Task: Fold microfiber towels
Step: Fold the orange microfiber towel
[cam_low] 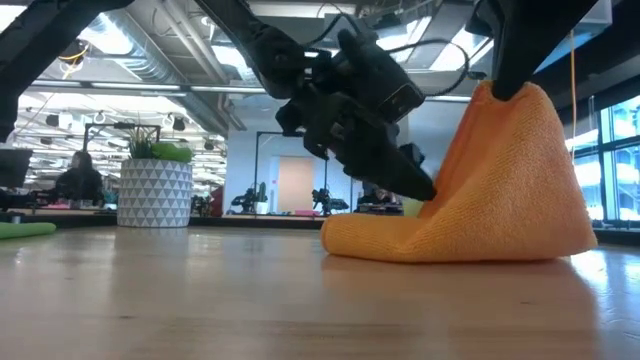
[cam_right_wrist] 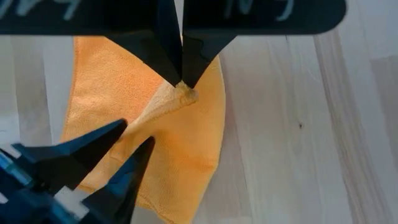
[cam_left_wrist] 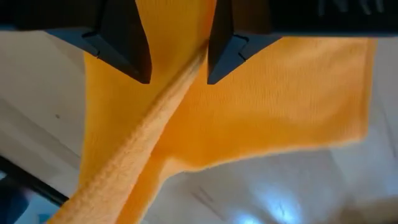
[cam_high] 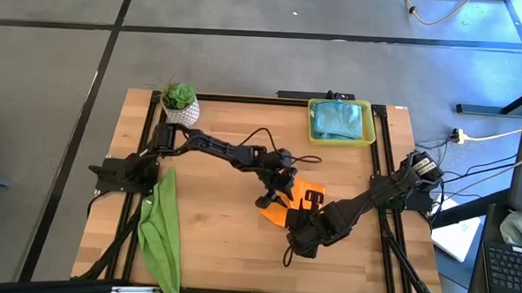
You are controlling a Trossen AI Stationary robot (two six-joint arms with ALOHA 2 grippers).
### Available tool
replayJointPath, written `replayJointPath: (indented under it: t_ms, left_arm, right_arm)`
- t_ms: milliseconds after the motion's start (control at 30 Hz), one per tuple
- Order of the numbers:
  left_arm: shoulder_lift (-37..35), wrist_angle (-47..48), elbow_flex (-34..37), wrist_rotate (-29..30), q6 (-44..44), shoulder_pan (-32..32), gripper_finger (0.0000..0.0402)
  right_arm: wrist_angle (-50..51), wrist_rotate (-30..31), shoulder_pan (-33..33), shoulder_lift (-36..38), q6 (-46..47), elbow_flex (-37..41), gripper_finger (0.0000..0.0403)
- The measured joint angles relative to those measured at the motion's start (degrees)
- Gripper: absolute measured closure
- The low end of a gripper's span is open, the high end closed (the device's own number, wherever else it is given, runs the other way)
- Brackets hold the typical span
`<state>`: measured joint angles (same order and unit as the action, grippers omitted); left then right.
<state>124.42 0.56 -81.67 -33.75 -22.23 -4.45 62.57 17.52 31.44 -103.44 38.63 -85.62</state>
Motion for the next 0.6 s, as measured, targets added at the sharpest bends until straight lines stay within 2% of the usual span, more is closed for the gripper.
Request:
replayJointPath:
  t_ms: [167,400,600]
  left_arm:
    - [1.0,-1.9,-0.2,1.4,-1.6,0.5,0.0245]
    - [2.1,3.9,0.0,4.5,0.1,0.5,0.0246]
    - [1.4,7.5,0.0,4.3,1.2,-0.7,0.0286]
  right_arm:
    - [0.3,0.0,0.0,0.5,0.0,0.0,0.0402]
    - [1.6,0.9,0.0,1.1,0.0,0.0,0.0402]
    - [1.8,3.4,0.0,1.2,0.0,0.3,0.0402]
